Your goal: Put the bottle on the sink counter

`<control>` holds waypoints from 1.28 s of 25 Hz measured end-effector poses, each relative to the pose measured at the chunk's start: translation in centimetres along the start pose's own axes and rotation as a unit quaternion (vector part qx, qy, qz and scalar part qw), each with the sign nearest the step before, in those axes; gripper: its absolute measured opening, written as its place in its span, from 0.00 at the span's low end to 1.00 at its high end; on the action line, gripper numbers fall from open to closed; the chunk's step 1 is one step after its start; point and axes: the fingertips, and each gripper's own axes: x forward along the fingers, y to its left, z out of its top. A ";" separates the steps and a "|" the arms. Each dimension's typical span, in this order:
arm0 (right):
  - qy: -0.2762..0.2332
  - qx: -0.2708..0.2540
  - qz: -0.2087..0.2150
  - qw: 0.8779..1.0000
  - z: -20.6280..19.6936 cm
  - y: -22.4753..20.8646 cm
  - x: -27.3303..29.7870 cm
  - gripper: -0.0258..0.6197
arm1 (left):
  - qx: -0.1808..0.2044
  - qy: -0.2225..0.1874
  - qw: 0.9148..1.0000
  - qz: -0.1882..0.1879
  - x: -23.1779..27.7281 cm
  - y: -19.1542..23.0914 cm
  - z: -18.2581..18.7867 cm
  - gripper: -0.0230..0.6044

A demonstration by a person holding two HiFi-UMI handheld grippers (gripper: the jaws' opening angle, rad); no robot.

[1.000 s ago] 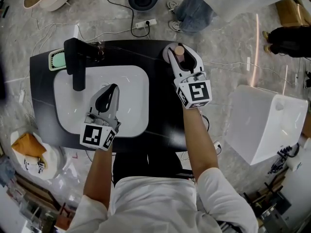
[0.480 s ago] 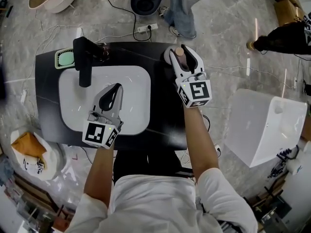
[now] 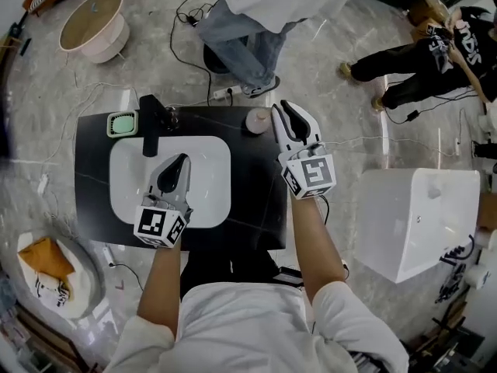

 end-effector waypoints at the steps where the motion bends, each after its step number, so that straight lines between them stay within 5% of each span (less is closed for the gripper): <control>1: -0.009 -0.003 -0.001 1.000 1.6 0.2 -0.5 0.14 | 0.003 -0.007 1.000 0.000 -0.3 -0.2 1.0 0.08; 9: -0.064 -0.015 0.006 0.998 11.6 2.2 -6.5 0.07 | 0.030 -0.050 0.998 -0.015 -2.6 -4.4 8.2 0.08; 14: -0.084 -0.013 0.018 0.996 14.5 4.2 -11.4 0.07 | 0.044 -0.070 0.996 -0.031 -5.2 -7.7 10.8 0.08; 23: -0.078 0.014 0.028 0.996 13.9 7.5 -17.8 0.06 | 0.060 -0.062 0.995 -0.053 -8.9 -10.2 10.8 0.08; 32: -0.036 0.056 0.049 0.997 11.3 16.0 -23.6 0.06 | 0.056 -0.086 0.990 -0.101 -14.5 -11.9 12.2 0.08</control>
